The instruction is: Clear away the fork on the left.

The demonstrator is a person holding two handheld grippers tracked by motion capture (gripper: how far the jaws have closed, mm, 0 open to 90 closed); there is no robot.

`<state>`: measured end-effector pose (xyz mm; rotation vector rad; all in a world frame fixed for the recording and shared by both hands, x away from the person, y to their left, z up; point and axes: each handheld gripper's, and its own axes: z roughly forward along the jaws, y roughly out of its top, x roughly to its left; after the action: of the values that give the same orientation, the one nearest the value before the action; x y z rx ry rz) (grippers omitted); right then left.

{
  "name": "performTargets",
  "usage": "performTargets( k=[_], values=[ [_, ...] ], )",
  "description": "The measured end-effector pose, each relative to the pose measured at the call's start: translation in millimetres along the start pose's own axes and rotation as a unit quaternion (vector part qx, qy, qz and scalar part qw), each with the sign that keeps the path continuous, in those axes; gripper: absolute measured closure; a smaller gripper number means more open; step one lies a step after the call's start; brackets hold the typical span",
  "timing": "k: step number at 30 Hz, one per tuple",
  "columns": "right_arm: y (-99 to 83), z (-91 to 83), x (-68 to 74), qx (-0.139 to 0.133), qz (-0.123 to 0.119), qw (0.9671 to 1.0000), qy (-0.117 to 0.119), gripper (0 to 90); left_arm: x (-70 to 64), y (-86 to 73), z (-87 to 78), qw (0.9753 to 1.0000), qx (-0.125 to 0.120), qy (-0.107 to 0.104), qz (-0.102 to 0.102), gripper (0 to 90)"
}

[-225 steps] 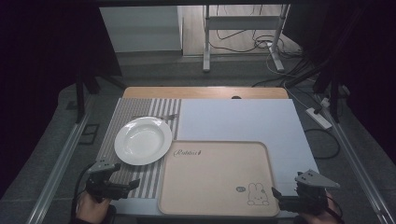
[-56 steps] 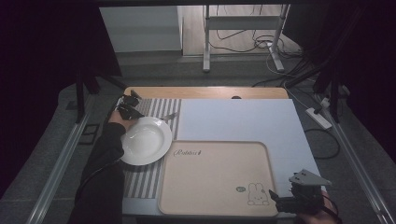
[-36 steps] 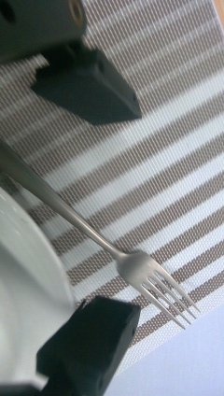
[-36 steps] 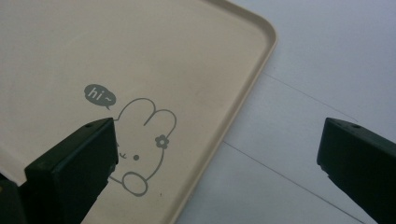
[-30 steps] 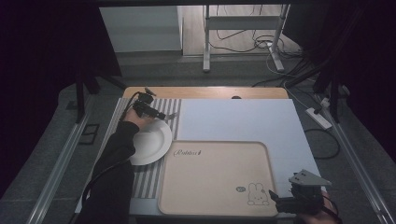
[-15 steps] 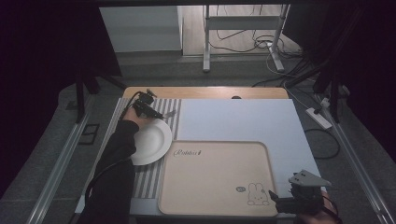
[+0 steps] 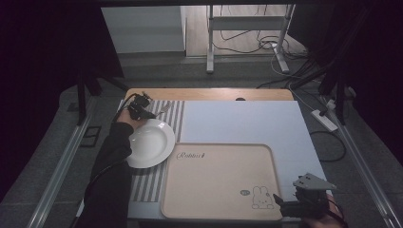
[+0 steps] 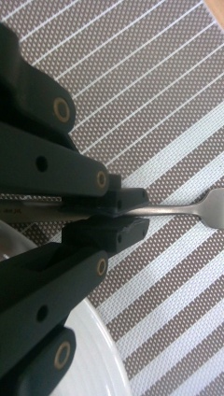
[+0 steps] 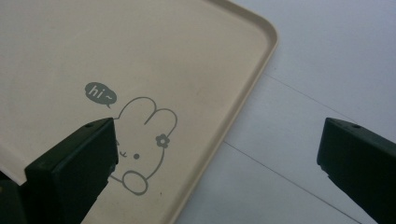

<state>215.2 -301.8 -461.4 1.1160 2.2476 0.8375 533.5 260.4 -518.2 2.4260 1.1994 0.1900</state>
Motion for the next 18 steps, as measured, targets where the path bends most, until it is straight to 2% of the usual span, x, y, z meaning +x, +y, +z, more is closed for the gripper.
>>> performTargets(
  k=[1,2,5,7,11,15,18],
  values=[
    [0.1,0.0,0.0,0.000,0.000,1.0000,0.000,0.0,2.7,-2.1,-1.7,1.0000,-0.001,-0.005,-0.009,85.0],
    [0.2,-0.1,-0.1,0.001,0.000,1.0000,0.000,0.0,2.7,-2.1,-1.7,1.0000,-0.001,-0.005,-0.009,85.0],
    [0.3,0.2,-0.1,0.002,0.001,1.0000,0.000,0.0,7.6,-6.9,-9.9,0.9998,-0.005,0.005,-0.016,85.0],
    [0.1,0.2,0.2,0.001,-0.002,1.0000,-0.002,0.0,14.1,-12.1,-23.7,0.9996,-0.005,0.018,-0.022,85.0],
    [0.2,0.0,1.0,0.002,-0.006,1.0000,-0.003,0.0,20.7,-19.0,-43.0,0.9992,-0.006,0.027,-0.027,85.0],
    [0.4,0.3,1.8,0.004,-0.008,0.9999,-0.006,0.0,23.7,-24.3,-54.7,0.9991,-0.008,0.028,-0.032,85.0],
    [0.3,0.2,1.9,0.002,-0.008,0.9999,-0.007,0.0,22.6,-31.3,-64.9,0.9991,-0.014,0.012,-0.037,85.0]
  ],
)
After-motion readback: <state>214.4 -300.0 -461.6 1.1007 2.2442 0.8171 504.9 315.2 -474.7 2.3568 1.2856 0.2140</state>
